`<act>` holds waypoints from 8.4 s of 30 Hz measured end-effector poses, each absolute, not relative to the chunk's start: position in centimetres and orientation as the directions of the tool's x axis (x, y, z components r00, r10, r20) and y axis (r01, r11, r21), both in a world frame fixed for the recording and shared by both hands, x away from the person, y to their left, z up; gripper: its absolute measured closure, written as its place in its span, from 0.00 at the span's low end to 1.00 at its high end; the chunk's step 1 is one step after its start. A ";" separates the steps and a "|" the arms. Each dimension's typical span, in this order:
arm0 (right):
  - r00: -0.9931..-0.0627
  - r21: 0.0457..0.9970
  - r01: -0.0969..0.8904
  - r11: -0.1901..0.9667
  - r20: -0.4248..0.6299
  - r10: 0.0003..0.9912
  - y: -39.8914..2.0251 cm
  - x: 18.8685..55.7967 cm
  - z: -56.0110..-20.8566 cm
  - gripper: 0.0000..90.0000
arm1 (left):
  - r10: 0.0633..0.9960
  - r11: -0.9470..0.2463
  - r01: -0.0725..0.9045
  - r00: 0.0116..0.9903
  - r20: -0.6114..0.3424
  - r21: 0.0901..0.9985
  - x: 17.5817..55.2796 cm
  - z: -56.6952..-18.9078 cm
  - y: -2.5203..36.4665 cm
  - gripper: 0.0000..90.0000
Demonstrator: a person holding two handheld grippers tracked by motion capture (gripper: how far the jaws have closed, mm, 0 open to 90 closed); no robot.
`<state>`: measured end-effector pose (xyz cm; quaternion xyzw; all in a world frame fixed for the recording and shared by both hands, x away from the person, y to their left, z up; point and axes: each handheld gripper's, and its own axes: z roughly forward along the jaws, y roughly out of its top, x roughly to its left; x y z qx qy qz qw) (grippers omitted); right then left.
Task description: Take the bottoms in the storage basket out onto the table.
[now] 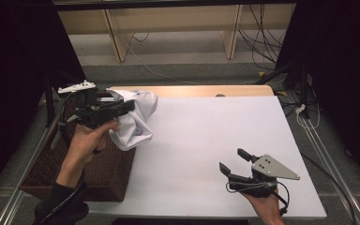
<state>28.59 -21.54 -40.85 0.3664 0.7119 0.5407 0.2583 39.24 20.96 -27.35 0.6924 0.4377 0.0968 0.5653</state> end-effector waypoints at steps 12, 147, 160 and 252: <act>-0.595 0.960 0.244 0.138 0.036 0.803 -21.6 28.6 -40.8 0.28 | 0.656 -0.057 0.518 0.664 -0.359 0.854 39.8 -27.8 16.2 0.83; -0.604 0.961 0.239 0.142 0.032 0.797 -21.6 28.5 -40.8 0.28 | 0.671 -0.249 0.636 0.657 -0.344 0.730 44.7 -38.0 4.1 0.32; -0.603 0.961 0.236 0.143 0.030 0.797 -21.6 28.5 -40.8 0.28 | 0.653 -0.204 0.614 0.665 -0.361 0.762 43.8 -37.4 6.6 0.24; -0.626 0.959 0.241 0.151 0.035 0.779 -21.1 28.3 -40.8 0.27 | 0.693 -0.102 0.393 0.687 -0.219 0.914 34.4 -39.3 14.1 0.15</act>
